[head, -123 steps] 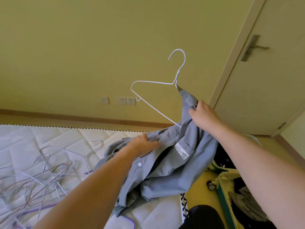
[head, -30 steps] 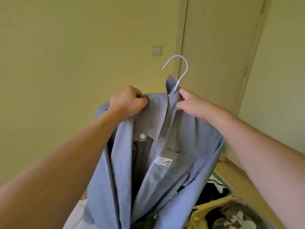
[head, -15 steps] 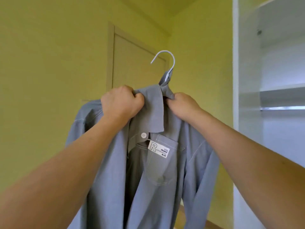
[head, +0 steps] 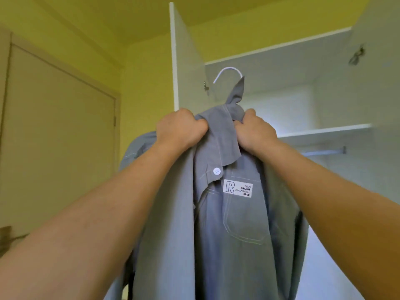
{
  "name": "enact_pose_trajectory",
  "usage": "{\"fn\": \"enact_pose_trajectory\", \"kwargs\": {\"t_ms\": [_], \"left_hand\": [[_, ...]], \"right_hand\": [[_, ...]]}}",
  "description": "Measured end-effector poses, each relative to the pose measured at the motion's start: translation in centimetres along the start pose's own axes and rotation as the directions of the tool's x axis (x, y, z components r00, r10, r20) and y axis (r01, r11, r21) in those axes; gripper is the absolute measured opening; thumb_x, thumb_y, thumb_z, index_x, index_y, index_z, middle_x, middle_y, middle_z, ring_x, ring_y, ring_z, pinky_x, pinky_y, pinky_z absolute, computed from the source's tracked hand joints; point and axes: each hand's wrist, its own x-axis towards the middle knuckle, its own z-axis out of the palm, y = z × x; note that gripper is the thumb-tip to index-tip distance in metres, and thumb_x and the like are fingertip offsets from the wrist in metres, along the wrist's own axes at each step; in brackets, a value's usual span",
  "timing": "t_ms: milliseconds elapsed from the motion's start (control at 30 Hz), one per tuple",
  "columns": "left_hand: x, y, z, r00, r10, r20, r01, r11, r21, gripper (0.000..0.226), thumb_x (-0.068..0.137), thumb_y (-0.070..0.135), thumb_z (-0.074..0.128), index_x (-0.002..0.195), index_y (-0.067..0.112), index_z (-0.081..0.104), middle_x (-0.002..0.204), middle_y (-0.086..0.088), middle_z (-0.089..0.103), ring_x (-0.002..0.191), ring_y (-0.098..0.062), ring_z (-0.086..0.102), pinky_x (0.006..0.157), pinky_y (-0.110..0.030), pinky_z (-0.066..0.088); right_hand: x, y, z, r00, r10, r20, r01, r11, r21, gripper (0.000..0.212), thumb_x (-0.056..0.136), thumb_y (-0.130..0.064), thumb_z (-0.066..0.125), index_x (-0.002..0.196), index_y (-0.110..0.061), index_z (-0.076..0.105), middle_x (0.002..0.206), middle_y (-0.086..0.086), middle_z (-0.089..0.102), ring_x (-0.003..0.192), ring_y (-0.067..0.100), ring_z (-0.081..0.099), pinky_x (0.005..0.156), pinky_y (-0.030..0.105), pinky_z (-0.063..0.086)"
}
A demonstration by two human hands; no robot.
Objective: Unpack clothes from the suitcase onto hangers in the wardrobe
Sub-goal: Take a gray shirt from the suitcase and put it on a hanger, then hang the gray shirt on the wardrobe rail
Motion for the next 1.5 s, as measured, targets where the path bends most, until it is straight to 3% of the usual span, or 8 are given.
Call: {"fn": "enact_pose_trajectory", "kwargs": {"t_ms": [300,533,767,1000,1067,1200,1333,1500], "left_hand": [[-1.7,9.8,12.2,0.932,0.249,0.264,-0.204,0.961,-0.184,0.021,0.092,0.037,0.042,0.099,0.017,0.045,0.103,-0.013,0.062,0.087,-0.032,0.052,0.072,-0.036,0.038],[-5.3,11.1,26.5,0.84,0.538,0.07,-0.49,0.808,-0.327,0.024,0.102,0.037,0.04,0.099,0.014,0.047,0.09,-0.013,0.066,0.081,-0.037,0.06,0.065,-0.041,0.045],[-4.9,11.3,41.1,0.971,0.239,-0.027,-0.203,0.755,-0.623,0.021,0.096,0.026,0.05,0.087,0.01,0.062,0.084,-0.001,0.053,0.081,-0.021,0.048,0.076,-0.037,0.041],[1.9,13.9,47.4,0.961,0.053,0.272,0.211,0.498,-0.841,0.019,0.098,0.015,0.053,0.08,0.011,0.054,0.078,-0.011,0.059,0.067,-0.012,0.05,0.063,-0.026,0.044],[4.2,14.9,47.2,0.93,0.074,0.359,0.274,0.512,-0.815,0.02,0.097,0.018,0.054,0.078,0.016,0.053,0.076,-0.009,0.058,0.065,-0.01,0.05,0.063,-0.026,0.045],[9.5,14.3,47.5,0.81,0.081,0.581,0.296,0.799,-0.524,0.011,0.098,0.021,0.051,0.091,0.013,0.055,0.092,-0.007,0.062,0.089,-0.026,0.059,0.077,-0.034,0.042],[12.1,12.9,46.0,0.615,-0.015,0.788,0.658,0.559,-0.504,0.017,0.099,0.021,0.053,0.107,0.011,0.041,0.086,-0.005,0.055,0.081,-0.02,0.056,0.065,-0.016,0.045],[12.4,9.9,46.4,0.358,0.029,0.933,0.793,0.519,-0.32,0.017,0.101,0.028,0.049,0.105,0.013,0.055,0.091,-0.007,0.063,0.078,-0.019,0.059,0.069,-0.03,0.051]], "right_hand": [[2.1,15.7,-3.0,0.931,0.211,0.299,-0.298,0.911,0.286,0.026,0.078,-0.011,0.053,0.103,-0.006,0.058,0.095,0.013,0.062,0.078,0.026,0.057,0.064,0.028,0.043],[3.8,27.8,1.1,0.838,0.271,0.473,-0.392,0.903,0.177,0.014,0.074,-0.007,0.058,0.086,-0.009,0.065,0.084,0.012,0.067,0.075,0.027,0.061,0.068,0.029,0.046],[7.1,38.1,10.5,0.706,0.26,0.659,-0.46,0.875,0.148,0.043,0.064,-0.019,0.071,0.107,-0.02,0.071,0.107,0.003,0.072,0.103,0.026,0.066,0.098,0.043,0.05],[13.5,42.0,16.1,0.581,0.301,0.756,-0.634,0.75,0.189,0.056,0.063,-0.019,0.074,0.118,-0.019,0.065,0.114,0.002,0.071,0.113,0.024,0.062,0.106,0.044,0.044],[15.2,41.0,16.5,0.521,0.339,0.783,-0.69,0.707,0.153,0.051,0.07,-0.012,0.072,0.12,-0.015,0.064,0.116,0.004,0.07,0.115,0.023,0.061,0.107,0.044,0.042],[18.4,37.9,16.0,0.38,0.426,0.821,-0.813,0.578,0.076,0.035,0.077,-0.009,0.07,0.111,-0.008,0.067,0.108,0.014,0.072,0.105,0.031,0.066,0.1,0.046,0.049],[21.0,35.7,16.3,0.365,0.492,0.79,-0.86,0.503,0.084,0.041,0.078,-0.015,0.07,0.119,-0.014,0.063,0.11,0.008,0.07,0.104,0.028,0.065,0.099,0.045,0.05],[23.1,33.8,18.9,0.352,0.556,0.753,-0.892,0.444,0.089,0.033,0.085,-0.01,0.057,0.117,-0.009,0.061,0.109,0.012,0.066,0.099,0.027,0.063,0.085,0.035,0.053]]}}
